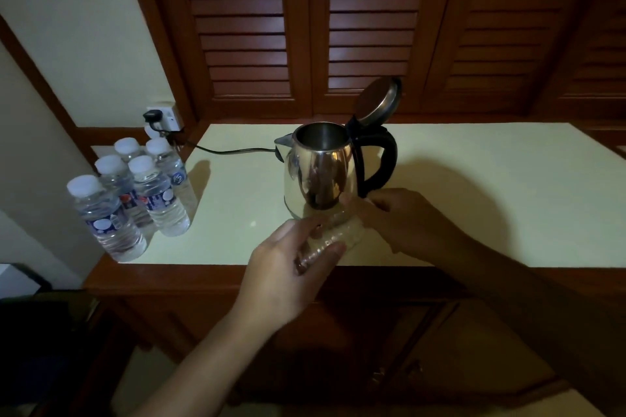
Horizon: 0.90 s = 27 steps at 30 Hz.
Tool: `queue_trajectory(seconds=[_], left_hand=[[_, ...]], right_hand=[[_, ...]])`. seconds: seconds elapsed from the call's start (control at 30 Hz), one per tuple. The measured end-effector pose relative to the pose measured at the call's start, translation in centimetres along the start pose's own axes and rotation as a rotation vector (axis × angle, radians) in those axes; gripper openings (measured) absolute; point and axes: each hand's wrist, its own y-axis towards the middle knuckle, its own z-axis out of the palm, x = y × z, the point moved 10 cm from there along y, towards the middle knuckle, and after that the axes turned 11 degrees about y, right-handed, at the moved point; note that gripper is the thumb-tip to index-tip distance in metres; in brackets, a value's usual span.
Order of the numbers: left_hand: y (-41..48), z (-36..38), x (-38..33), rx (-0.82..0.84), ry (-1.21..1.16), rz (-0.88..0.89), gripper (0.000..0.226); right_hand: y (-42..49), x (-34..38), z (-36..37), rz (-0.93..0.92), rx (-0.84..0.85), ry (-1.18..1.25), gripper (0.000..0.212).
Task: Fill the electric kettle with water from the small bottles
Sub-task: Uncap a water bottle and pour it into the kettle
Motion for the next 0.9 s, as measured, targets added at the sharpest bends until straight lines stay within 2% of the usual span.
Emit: queue_trajectory(seconds=[0.1,0.23,0.37,0.53,0.7,0.9], left_hand=[[0.6,3.3,-0.2,0.120,-0.078,-0.011,0.053],[2.0,6.8,-1.2,0.257,-0.199,-0.036,0.058],[5.1,9.6,-4.0,0.272,-0.193,0.018,0.062],[9.9,14.8,-8.6,0.274,-0.265,0.052,0.060],[15.9,22.0,-12.5,0.280,-0.275,-0.002,0.058],[24.5,31.7,-18.9,0.302,-0.322,-0.098,0.055]], right_hand=[[0.1,-0.4,-2.7,-0.053,-0.095,0.138,0.037],[-0.1,-1.0,-5.8,-0.118,-0.108,0.316,0.014],[-0.8,-2.4,-9.4,-0.152,-0.139,0.387,0.022],[-0.5,-6.4,-14.9,-0.157,-0.273,0.426,0.035],[1.3,-13.8,-21.3,-0.078,-0.352,0.327,0.046],[4.4,-23.3,-31.6,0.028,-0.359,0.173,0.043]])
